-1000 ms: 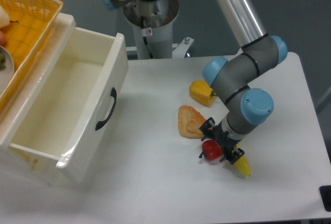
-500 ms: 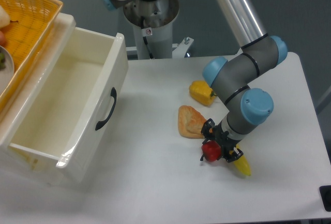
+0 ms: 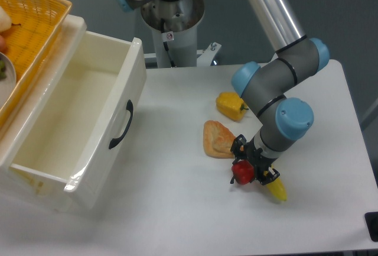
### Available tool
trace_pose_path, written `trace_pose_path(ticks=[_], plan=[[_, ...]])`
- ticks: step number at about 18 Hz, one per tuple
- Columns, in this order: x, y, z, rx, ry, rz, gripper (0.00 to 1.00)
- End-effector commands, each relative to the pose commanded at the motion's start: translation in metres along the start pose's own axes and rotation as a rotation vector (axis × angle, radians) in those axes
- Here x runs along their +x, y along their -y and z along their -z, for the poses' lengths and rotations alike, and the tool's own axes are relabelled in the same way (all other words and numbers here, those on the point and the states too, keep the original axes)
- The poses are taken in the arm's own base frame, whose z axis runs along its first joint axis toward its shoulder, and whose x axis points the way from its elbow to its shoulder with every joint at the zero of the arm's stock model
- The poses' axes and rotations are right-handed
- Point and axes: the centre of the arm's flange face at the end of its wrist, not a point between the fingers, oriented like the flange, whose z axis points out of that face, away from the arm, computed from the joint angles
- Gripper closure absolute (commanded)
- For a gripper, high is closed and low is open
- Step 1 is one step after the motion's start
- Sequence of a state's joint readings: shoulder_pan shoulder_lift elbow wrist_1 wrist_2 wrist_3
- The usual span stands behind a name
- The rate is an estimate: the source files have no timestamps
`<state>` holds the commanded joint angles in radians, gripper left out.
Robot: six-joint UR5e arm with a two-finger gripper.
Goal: Pick up the red pepper
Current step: 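Lift the held red pepper up off the table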
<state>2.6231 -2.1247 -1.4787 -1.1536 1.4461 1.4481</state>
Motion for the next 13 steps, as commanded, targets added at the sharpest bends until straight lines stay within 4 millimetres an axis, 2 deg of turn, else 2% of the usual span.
trace_pose_path(ticks=[4,9,13], plan=[[0.009,0.010,0.028,-0.062,0.052,-0.021,0.77],[0.022,0.017,0.083,-0.058,0.107,-0.027,0.77],[0.022,0.018,0.103,-0.058,0.123,-0.021,0.77]])
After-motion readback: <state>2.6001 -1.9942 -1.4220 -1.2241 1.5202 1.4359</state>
